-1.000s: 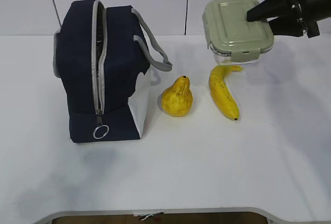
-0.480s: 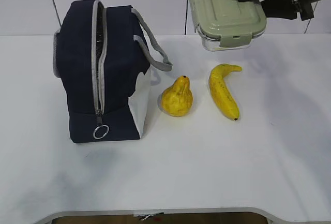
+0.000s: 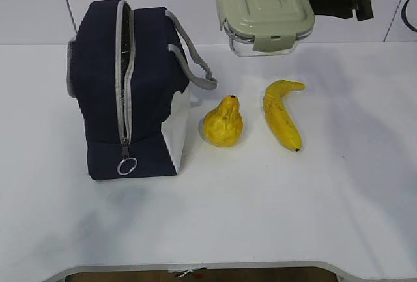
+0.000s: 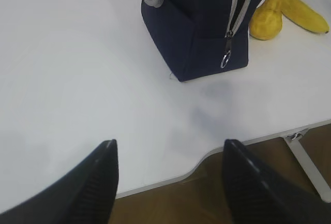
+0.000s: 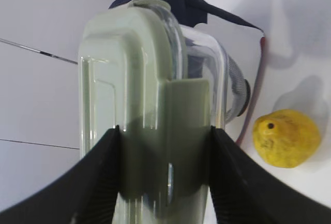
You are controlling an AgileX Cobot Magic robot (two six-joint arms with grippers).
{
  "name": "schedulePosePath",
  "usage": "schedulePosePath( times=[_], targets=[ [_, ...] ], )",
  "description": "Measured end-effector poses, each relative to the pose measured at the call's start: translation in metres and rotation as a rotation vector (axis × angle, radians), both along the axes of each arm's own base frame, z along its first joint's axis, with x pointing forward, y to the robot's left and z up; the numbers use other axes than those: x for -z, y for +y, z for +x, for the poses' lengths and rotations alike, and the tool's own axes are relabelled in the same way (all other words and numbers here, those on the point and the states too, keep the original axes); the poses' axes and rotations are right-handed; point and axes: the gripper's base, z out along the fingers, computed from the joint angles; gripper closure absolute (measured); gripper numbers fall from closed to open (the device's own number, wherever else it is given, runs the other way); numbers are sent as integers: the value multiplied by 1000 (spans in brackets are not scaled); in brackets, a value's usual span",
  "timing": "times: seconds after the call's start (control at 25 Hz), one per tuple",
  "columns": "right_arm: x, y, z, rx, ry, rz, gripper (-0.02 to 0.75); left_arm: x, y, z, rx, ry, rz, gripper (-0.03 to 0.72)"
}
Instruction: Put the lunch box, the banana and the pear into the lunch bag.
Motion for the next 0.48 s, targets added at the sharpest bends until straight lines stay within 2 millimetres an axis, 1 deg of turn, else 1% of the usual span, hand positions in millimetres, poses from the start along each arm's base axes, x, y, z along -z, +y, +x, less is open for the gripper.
schedulePosePath(
  times=[0.16, 0.32, 0.48],
  targets=[
    [-3, 6, 0, -7, -2, 36, 353, -2, -2, 4, 11, 4, -24, 228],
    [-5, 16, -2, -29, -4, 56, 353, -9, -5, 18, 15, 22, -61, 232],
    [-5, 29, -4, -62, -3, 60, 353, -17, -6, 36, 1, 0, -108, 232]
  ],
)
